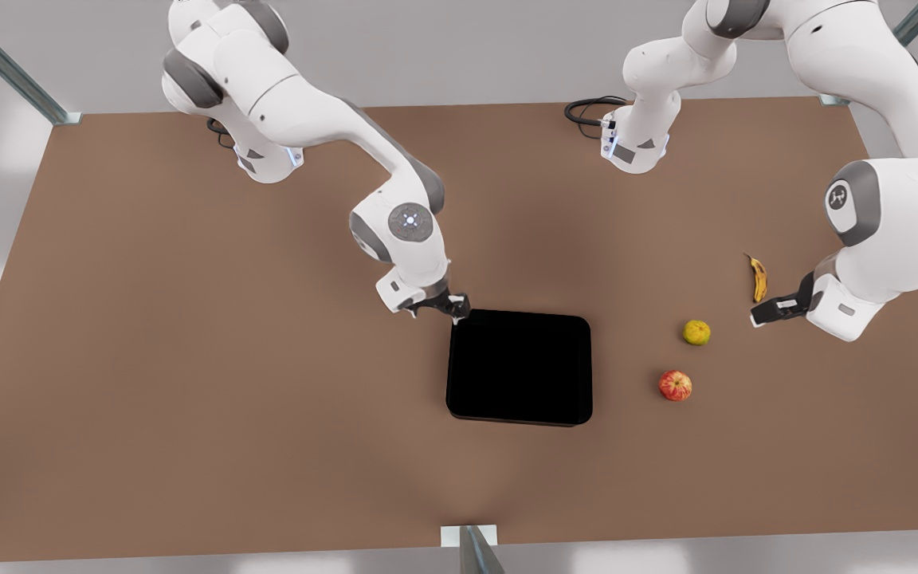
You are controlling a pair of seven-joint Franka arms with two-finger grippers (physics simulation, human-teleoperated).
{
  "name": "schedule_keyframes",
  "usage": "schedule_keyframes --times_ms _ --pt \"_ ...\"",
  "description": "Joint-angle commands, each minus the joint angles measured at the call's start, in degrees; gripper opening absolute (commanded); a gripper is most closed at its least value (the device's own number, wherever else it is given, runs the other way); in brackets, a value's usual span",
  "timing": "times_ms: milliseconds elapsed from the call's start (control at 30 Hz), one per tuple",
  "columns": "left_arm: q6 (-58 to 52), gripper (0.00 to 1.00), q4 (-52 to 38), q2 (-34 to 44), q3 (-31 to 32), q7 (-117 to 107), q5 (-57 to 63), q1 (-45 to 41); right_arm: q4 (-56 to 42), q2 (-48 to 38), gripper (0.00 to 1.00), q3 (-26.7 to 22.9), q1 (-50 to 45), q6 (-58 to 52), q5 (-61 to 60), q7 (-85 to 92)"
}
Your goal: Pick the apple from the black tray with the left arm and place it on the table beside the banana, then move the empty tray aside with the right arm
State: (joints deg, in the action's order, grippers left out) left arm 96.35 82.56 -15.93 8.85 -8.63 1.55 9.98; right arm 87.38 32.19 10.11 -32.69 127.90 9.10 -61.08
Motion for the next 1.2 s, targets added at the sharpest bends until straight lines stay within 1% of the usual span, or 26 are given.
schedule_keyframes --times_ms 0,100,200,300,400,533,867,933,967,1133,1167 --pt "-0.4 1.00 0.1 0.0 0.0 2.4 0.1 -0.1 -0.5 1.2 1.00 0.0 -0.1 5.7 1.2 -16.7" --pt "-0.4 1.00 0.0 0.0 0.0 2.5 0.1 -0.1 -0.9 2.9 1.00 0.3 -0.2 5.8 4.5 -15.7" --pt "-0.4 1.00 0.0 0.0 0.0 2.4 0.1 -0.2 -2.5 5.3 1.00 0.5 -0.2 5.8 4.5 -10.4" --pt "-0.4 1.00 0.0 -0.1 0.0 1.6 0.2 -0.5 -2.5 6.9 1.00 0.4 -0.1 8.4 4.5 -6.1" --pt "-0.4 1.00 0.1 -0.1 0.0 1.6 0.2 -0.5 -4.2 7.8 1.00 -0.9 0.1 8.9 4.4 -2.6" --pt "-0.4 1.00 0.1 -0.1 0.0 1.2 0.2 -0.5 -5.7 10.5 1.00 -1.1 0.0 11.4 4.4 -1.0" --pt "-0.4 1.00 0.2 -0.2 0.0 0.2 1.3 -1.4 -5.7 14.7 1.00 -0.7 -0.3 12.1 5.8 3.2" --pt "-0.4 1.00 0.2 -0.2 0.0 0.2 1.3 -1.5 -5.7 15.5 0.97 -0.7 -0.3 13.1 5.8 3.3" --pt "-0.4 1.00 0.2 -0.2 0.0 0.2 1.3 -1.5 -5.7 15.6 0.94 -0.7 -0.3 13.2 5.8 3.4" --pt "-0.4 1.00 0.2 -0.2 0.0 0.2 1.3 -1.5 -7.2 17.7 0.89 -0.7 -0.4 14.5 5.8 3.4" --pt "-0.4 1.00 0.2 -0.2 0.0 0.2 1.3 -1.5 -7.2 17.7 0.85 -0.7 -0.4 14.5 5.8 3.4"
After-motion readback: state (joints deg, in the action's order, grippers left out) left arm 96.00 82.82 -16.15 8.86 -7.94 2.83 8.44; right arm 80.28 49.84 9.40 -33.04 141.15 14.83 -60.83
